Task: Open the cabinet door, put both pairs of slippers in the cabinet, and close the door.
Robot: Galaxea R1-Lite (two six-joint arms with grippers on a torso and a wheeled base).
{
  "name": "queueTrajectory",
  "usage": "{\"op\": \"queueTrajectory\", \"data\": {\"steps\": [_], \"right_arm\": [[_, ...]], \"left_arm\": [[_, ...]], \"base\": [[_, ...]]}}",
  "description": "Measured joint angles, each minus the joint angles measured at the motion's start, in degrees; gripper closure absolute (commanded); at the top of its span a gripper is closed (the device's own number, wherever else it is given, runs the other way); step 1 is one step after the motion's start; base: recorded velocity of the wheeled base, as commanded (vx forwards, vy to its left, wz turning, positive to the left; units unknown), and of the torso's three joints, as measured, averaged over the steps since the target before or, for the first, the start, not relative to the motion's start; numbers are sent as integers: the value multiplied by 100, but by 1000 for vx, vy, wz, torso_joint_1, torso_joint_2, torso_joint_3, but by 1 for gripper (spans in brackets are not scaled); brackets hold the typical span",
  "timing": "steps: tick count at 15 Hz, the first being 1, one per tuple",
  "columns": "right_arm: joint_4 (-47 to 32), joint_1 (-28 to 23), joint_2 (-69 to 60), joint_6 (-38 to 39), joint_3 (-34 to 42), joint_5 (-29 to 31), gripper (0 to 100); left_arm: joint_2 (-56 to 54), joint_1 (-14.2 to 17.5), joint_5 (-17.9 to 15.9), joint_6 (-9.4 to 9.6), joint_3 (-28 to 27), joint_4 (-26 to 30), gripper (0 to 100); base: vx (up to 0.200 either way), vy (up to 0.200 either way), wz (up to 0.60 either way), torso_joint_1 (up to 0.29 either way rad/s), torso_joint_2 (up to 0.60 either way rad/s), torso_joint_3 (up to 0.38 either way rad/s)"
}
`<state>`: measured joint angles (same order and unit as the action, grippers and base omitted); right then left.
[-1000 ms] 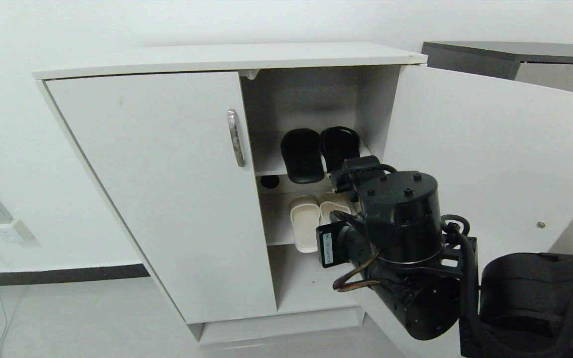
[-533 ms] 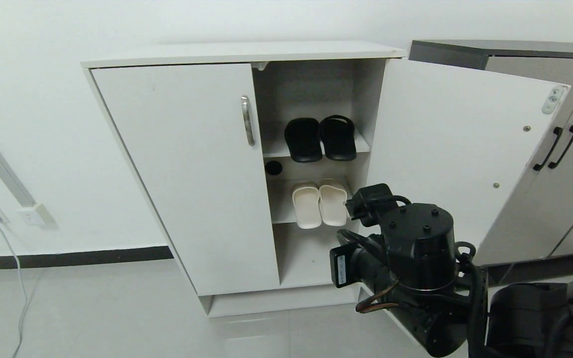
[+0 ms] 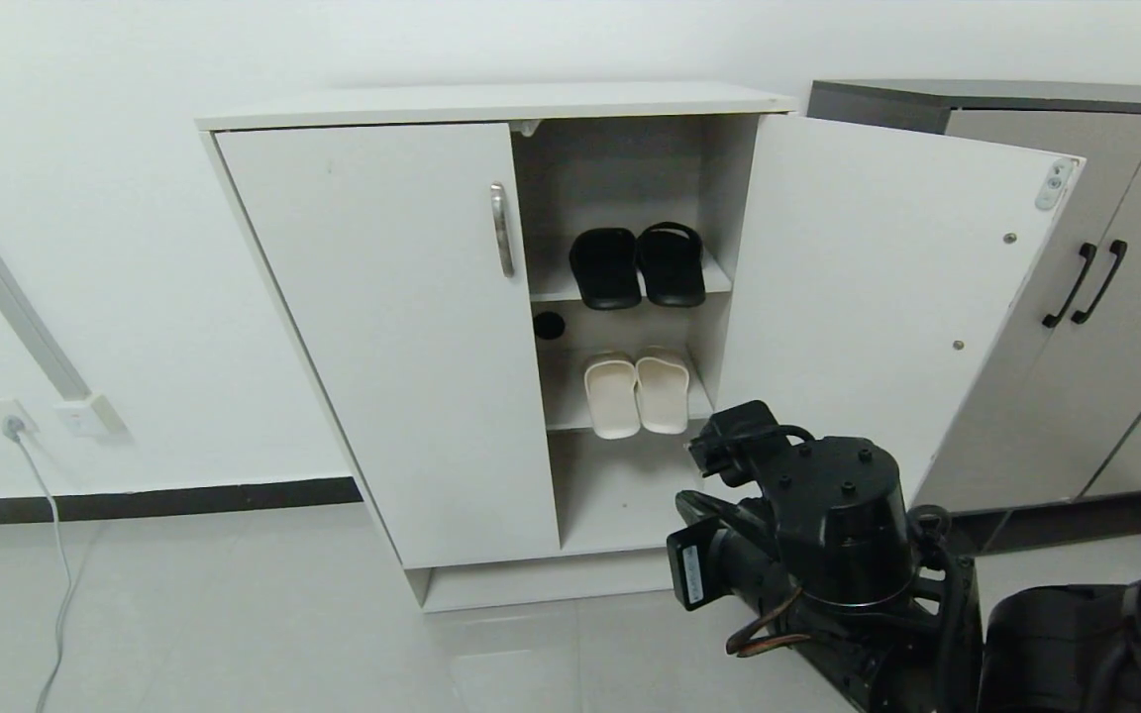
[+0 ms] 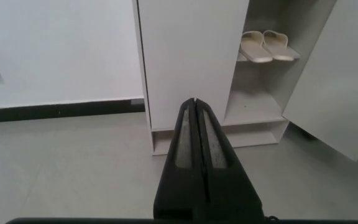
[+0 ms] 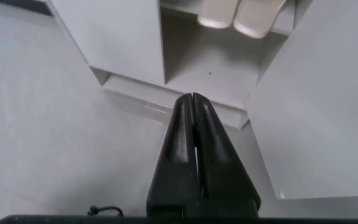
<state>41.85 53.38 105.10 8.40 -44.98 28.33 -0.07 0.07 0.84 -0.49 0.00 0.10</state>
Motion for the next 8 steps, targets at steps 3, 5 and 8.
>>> {"op": "queueTrajectory", "data": {"steps": [3,5,8], "right_arm": [[32,-7,22,-4,55,-1,100],[54,-2,30,-6,78,-4,100],[60,-5,41,-4,85,-4,100]], "left_arm": [[0,0,-5,-11,0,0,100],[0,-5,-5,-11,0,0,100],[0,0,-6,-11,0,0,100]], "base": [[0,0,0,0,0,0],[0,0,0,0,0,0],[0,0,0,0,0,0]]}}
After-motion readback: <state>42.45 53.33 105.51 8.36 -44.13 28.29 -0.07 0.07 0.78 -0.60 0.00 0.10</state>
